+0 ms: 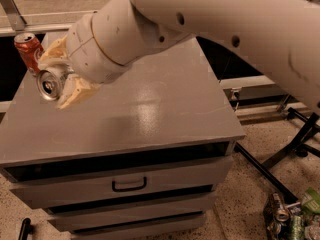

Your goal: Place 7up can upright

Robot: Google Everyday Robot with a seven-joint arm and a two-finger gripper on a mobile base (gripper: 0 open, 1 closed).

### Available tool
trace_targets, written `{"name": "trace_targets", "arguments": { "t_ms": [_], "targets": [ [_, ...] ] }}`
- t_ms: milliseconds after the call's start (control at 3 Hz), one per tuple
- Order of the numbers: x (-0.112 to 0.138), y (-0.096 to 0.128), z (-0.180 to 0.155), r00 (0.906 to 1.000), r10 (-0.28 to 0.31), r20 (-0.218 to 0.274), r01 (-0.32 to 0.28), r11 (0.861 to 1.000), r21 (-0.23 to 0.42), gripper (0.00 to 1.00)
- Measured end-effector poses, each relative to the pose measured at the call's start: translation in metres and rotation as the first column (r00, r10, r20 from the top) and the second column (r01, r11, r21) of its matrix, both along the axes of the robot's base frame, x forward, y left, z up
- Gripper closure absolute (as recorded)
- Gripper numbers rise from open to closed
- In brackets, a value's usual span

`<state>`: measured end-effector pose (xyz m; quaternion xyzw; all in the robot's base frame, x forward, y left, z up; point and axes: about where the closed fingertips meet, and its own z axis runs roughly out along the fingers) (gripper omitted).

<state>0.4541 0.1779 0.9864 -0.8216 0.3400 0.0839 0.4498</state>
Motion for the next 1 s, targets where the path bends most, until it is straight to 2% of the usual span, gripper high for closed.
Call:
{"name": "trace_targets", "arguments": {
  "t_ms": [333, 667, 1000],
  "targets": [
    [0.012, 0.012, 0.005, 0.9951, 0.091, -0.04, -0.085, 0.989, 0.121, 1.0],
    [0.025, 0.018, 0.003, 0.983, 0.166, -0.078, -0.149, 0.97, 0.19, 1.0],
    [0.031, 0.016, -0.004, 0.9695, 0.216, -0.115, -0.183, 0.952, 0.245, 1.0]
  ]
}}
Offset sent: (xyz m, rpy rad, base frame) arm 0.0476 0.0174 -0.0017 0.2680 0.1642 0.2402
